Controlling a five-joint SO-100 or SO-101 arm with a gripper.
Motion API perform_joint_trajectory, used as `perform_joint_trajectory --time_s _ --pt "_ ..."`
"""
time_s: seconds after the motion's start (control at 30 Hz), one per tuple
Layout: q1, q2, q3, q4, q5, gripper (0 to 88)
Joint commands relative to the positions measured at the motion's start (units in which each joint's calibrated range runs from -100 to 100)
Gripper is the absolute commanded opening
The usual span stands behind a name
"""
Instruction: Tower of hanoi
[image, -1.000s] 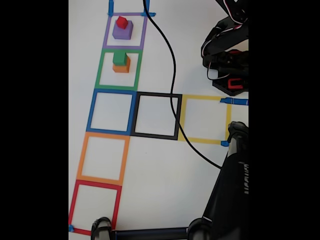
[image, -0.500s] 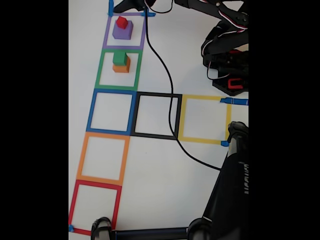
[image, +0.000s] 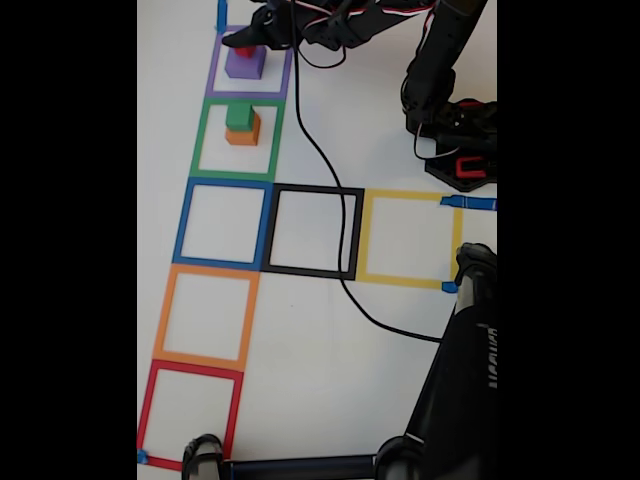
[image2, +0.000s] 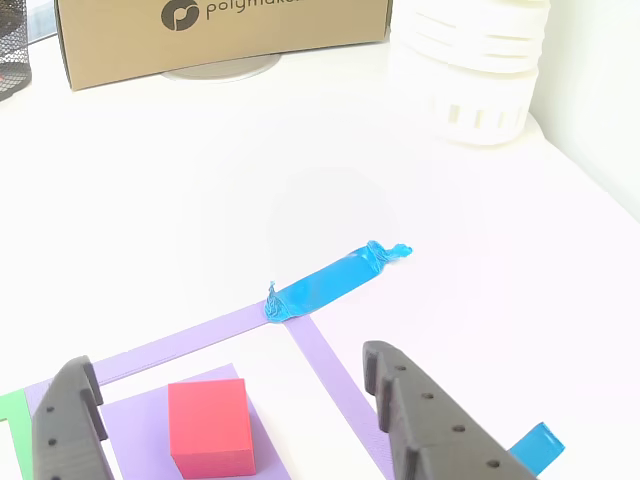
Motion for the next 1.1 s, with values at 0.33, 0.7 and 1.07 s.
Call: perform_joint_trajectory --time_s 0.33,0.7,1.07 --pt "-2.8 17.3 -3.8 -18.8 0.0 28.9" --pt "-3.5 22.8 -7.2 -21.0 0.0 25.6" --pt "-4.5 20.3 -2.3 -20.8 0.0 23.0"
